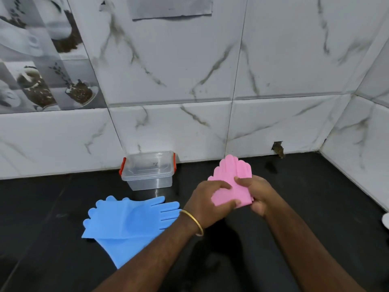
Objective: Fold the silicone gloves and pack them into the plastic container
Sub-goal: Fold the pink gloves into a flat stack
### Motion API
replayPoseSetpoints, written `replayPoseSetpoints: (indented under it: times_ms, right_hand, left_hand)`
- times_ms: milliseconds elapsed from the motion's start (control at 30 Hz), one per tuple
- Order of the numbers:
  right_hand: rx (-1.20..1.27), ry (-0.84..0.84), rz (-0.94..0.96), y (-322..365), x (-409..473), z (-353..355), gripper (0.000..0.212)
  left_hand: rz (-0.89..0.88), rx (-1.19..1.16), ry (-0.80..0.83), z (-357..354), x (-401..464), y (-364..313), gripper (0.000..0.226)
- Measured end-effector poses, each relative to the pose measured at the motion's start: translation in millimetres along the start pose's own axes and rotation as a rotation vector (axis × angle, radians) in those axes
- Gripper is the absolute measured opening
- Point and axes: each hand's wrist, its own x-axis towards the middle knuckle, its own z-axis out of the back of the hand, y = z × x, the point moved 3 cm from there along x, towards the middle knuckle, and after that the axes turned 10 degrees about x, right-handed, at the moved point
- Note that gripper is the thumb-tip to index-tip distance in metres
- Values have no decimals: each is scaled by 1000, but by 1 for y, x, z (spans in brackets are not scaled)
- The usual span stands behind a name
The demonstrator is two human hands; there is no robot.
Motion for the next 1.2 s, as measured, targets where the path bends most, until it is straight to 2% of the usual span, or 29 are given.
replayPoseSetpoints:
  times_ms: [67, 100, 167, 233, 333, 500, 700, 833, 967, 1067, 1200]
  right_hand:
    - [5, -3, 26, -4, -5, -7, 35]
    - [15, 6, 30, -7, -8, -11, 36]
    - [21, 32, 21, -13, -15, -16, 37]
    - [11, 78, 0, -20, -21, -15, 39]
    - [-16, 135, -41, -32, -31, -8, 39]
    - [-163, 129, -87, -51, -39, 21, 32]
    - [-612, -55, -60, -53, -40, 42, 25]
    - [-585, -23, 144, -24, -27, 38, 33]
    - [-420, 42, 300, -7, -7, 46, 67]
    - [-402, -53, 285, -25, 13, 66, 75]
    - [-490, -147, 161, -81, 22, 90, 72]
  left_hand:
    - [325, -166, -114, 6, -11, 20, 51]
    - [530, -285, -104, 8, -17, 31, 54]
    - [897, -634, 103, 4, -30, 49, 61]
    - [1055, -971, 310, 3, -43, 57, 55]
    - [1047, -1153, 313, 4, -53, 68, 42]
    - [1099, -1100, 309, -9, -62, 74, 35]
    - [1070, -897, 335, -34, -55, 65, 31]
    - [930, -922, 162, -38, -24, 50, 38]
    - [770, -957, -30, -41, 3, 47, 51]
    - [836, -922, -63, -67, 2, 61, 58]
    - [946, -694, 11, -107, -27, 89, 67]
